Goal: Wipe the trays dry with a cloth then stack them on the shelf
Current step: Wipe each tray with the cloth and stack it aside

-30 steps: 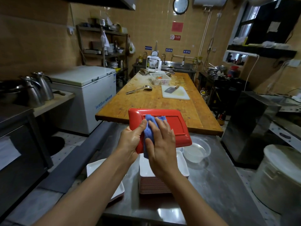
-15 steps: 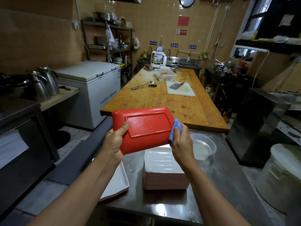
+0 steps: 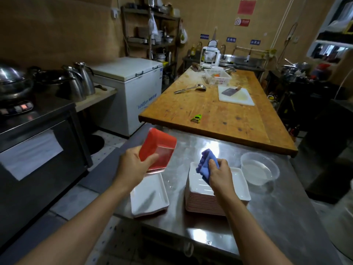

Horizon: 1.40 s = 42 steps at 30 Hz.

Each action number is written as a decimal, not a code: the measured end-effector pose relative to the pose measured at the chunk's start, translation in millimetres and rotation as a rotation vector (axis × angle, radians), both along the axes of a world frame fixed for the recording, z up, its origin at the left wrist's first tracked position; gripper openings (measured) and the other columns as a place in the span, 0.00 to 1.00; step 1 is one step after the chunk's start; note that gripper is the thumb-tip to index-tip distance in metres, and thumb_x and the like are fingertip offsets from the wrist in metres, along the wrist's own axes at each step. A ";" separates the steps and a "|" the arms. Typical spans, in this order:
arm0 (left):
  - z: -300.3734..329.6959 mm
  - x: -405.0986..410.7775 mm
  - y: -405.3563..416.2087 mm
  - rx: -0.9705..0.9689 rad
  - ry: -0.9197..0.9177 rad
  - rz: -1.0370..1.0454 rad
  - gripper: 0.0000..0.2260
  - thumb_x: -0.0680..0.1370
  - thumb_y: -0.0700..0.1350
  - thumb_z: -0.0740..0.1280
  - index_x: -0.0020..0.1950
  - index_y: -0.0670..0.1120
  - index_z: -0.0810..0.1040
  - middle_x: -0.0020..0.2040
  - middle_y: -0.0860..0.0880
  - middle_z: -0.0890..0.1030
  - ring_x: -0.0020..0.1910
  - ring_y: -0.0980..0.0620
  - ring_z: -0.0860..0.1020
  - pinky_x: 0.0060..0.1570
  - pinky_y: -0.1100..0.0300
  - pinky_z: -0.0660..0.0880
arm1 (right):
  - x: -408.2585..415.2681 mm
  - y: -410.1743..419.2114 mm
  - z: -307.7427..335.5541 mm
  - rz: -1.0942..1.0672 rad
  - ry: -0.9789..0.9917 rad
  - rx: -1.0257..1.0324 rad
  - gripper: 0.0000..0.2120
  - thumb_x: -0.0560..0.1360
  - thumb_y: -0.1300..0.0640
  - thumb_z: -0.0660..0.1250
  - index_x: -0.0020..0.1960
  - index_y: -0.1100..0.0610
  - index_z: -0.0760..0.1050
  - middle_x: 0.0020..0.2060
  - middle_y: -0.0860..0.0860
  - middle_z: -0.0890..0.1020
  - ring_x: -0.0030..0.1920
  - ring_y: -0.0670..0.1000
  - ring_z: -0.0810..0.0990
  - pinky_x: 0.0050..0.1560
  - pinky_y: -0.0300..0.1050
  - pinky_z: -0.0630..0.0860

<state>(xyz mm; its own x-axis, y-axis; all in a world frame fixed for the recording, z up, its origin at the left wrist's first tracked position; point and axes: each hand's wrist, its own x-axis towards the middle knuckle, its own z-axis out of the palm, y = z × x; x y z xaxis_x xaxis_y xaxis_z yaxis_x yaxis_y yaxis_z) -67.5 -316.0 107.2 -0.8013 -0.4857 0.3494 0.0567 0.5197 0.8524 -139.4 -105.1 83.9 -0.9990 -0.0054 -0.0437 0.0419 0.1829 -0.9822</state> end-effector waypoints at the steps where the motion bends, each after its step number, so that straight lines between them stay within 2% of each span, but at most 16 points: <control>1: -10.5 2.3 -1.8 -0.141 -0.033 -0.016 0.04 0.71 0.44 0.74 0.39 0.46 0.80 0.31 0.53 0.79 0.29 0.61 0.74 0.32 0.63 0.70 | -0.5 0.7 -0.4 0.007 0.004 0.031 0.07 0.81 0.55 0.56 0.51 0.57 0.69 0.49 0.59 0.79 0.41 0.52 0.79 0.27 0.33 0.72; 3: -32.0 6.2 -5.2 -0.367 -0.115 -0.034 0.06 0.71 0.45 0.74 0.45 0.44 0.82 0.36 0.49 0.81 0.35 0.52 0.78 0.34 0.61 0.69 | -1.8 2.1 -3.4 0.030 -0.001 0.033 0.08 0.81 0.56 0.56 0.50 0.58 0.72 0.47 0.61 0.80 0.41 0.55 0.80 0.29 0.35 0.74; 5: -55.0 8.6 -8.6 -0.584 -0.199 -0.073 0.06 0.73 0.45 0.71 0.48 0.45 0.82 0.42 0.47 0.81 0.42 0.45 0.79 0.38 0.57 0.72 | -1.3 2.3 -6.3 0.059 -0.013 -0.011 0.09 0.81 0.58 0.57 0.49 0.60 0.74 0.46 0.64 0.81 0.43 0.61 0.81 0.38 0.46 0.77; 6: -64.8 9.8 -8.9 -0.665 -0.246 -0.106 0.06 0.75 0.45 0.69 0.49 0.45 0.81 0.45 0.46 0.81 0.45 0.44 0.78 0.41 0.55 0.73 | -0.9 2.3 -7.8 0.067 -0.013 -0.015 0.10 0.81 0.59 0.57 0.48 0.61 0.75 0.44 0.64 0.81 0.41 0.61 0.80 0.37 0.46 0.76; 8: -82.6 11.2 -7.5 -0.757 -0.342 -0.167 0.07 0.76 0.42 0.65 0.51 0.44 0.81 0.49 0.45 0.80 0.50 0.43 0.77 0.43 0.52 0.74 | -0.7 3.7 -11.7 0.067 -0.005 0.021 0.11 0.81 0.59 0.57 0.45 0.60 0.75 0.39 0.61 0.80 0.34 0.53 0.77 0.28 0.37 0.72; 10: -96.5 12.3 -4.4 -0.789 -0.410 -0.213 0.07 0.75 0.38 0.64 0.49 0.43 0.80 0.49 0.44 0.80 0.51 0.43 0.77 0.42 0.51 0.75 | -1.0 5.3 -15.1 0.066 -0.007 0.067 0.11 0.80 0.58 0.57 0.45 0.61 0.75 0.36 0.57 0.78 0.31 0.49 0.74 0.21 0.32 0.65; 12: -102.4 13.5 0.5 -0.843 -0.472 -0.231 0.03 0.73 0.37 0.65 0.44 0.43 0.78 0.45 0.46 0.81 0.47 0.44 0.79 0.38 0.53 0.74 | -2.3 6.7 -18.9 0.068 -0.025 0.068 0.11 0.80 0.58 0.57 0.47 0.62 0.76 0.36 0.57 0.78 0.31 0.49 0.73 0.18 0.30 0.62; 13: -105.5 14.1 2.7 -0.861 -0.480 -0.240 0.04 0.69 0.36 0.70 0.40 0.44 0.78 0.40 0.46 0.81 0.40 0.45 0.80 0.32 0.55 0.74 | -2.6 7.6 -20.4 0.065 -0.038 0.060 0.11 0.80 0.58 0.57 0.48 0.62 0.76 0.36 0.57 0.78 0.31 0.49 0.73 0.18 0.30 0.62; 16: -114.9 14.9 9.3 -0.987 -0.490 -0.255 0.16 0.52 0.35 0.81 0.30 0.44 0.77 0.25 0.48 0.77 0.23 0.47 0.77 0.17 0.63 0.66 | -3.7 10.3 -23.4 0.046 -0.053 0.039 0.10 0.80 0.58 0.57 0.46 0.59 0.76 0.36 0.54 0.78 0.31 0.47 0.74 0.18 0.30 0.63; 22: -140.1 13.6 16.0 -1.061 -0.548 -0.243 0.18 0.47 0.38 0.83 0.30 0.44 0.78 0.25 0.47 0.75 0.23 0.48 0.76 0.14 0.63 0.64 | -7.8 15.3 -29.3 0.017 -0.058 0.005 0.10 0.80 0.57 0.58 0.44 0.55 0.75 0.34 0.52 0.78 0.23 0.37 0.74 0.19 0.31 0.65; 27: -161.7 16.8 10.7 -0.949 -0.609 -0.287 0.22 0.57 0.48 0.82 0.45 0.40 0.81 0.41 0.46 0.81 0.40 0.48 0.81 0.23 0.59 0.74 | -10.5 19.7 -36.4 -0.014 -0.041 0.036 0.09 0.80 0.56 0.58 0.45 0.53 0.76 0.35 0.49 0.79 0.28 0.41 0.75 0.19 0.30 0.64; 29: -169.6 12.4 9.1 -0.910 -0.671 -0.273 0.24 0.69 0.51 0.75 0.60 0.42 0.76 0.56 0.47 0.78 0.56 0.49 0.77 0.38 0.56 0.78 | -11.3 22.3 -39.6 -0.027 -0.041 0.044 0.09 0.80 0.56 0.58 0.46 0.53 0.76 0.36 0.48 0.80 0.31 0.43 0.75 0.21 0.29 0.65; 31: -177.7 6.4 5.1 -0.946 -0.765 -0.295 0.26 0.76 0.55 0.65 0.70 0.45 0.65 0.68 0.49 0.68 0.67 0.51 0.67 0.51 0.56 0.74 | -12.0 25.3 -42.5 -0.037 -0.046 0.047 0.08 0.80 0.56 0.58 0.47 0.53 0.76 0.36 0.48 0.80 0.32 0.43 0.75 0.23 0.28 0.66; 34: -183.3 0.1 2.7 -0.982 -0.821 -0.298 0.29 0.77 0.60 0.60 0.73 0.48 0.59 0.73 0.51 0.61 0.71 0.53 0.61 0.57 0.58 0.71 | -13.2 30.8 -45.5 -0.055 -0.066 0.055 0.09 0.80 0.55 0.58 0.49 0.55 0.76 0.37 0.49 0.80 0.32 0.44 0.74 0.20 0.28 0.64; 38: -188.3 -5.3 -0.6 -0.943 -0.912 -0.272 0.33 0.77 0.65 0.55 0.75 0.48 0.55 0.76 0.51 0.55 0.74 0.53 0.55 0.61 0.53 0.67 | -14.0 37.2 -47.0 -0.066 -0.078 0.048 0.09 0.81 0.55 0.57 0.51 0.55 0.75 0.39 0.52 0.81 0.28 0.42 0.73 0.19 0.28 0.63; 42: -181.3 -13.7 6.9 -0.948 -0.930 -0.235 0.29 0.78 0.65 0.50 0.72 0.48 0.61 0.74 0.50 0.60 0.72 0.50 0.58 0.64 0.51 0.61 | -16.9 42.8 -47.7 -0.071 -0.079 0.077 0.09 0.80 0.54 0.57 0.51 0.54 0.76 0.36 0.48 0.79 0.27 0.38 0.74 0.19 0.28 0.63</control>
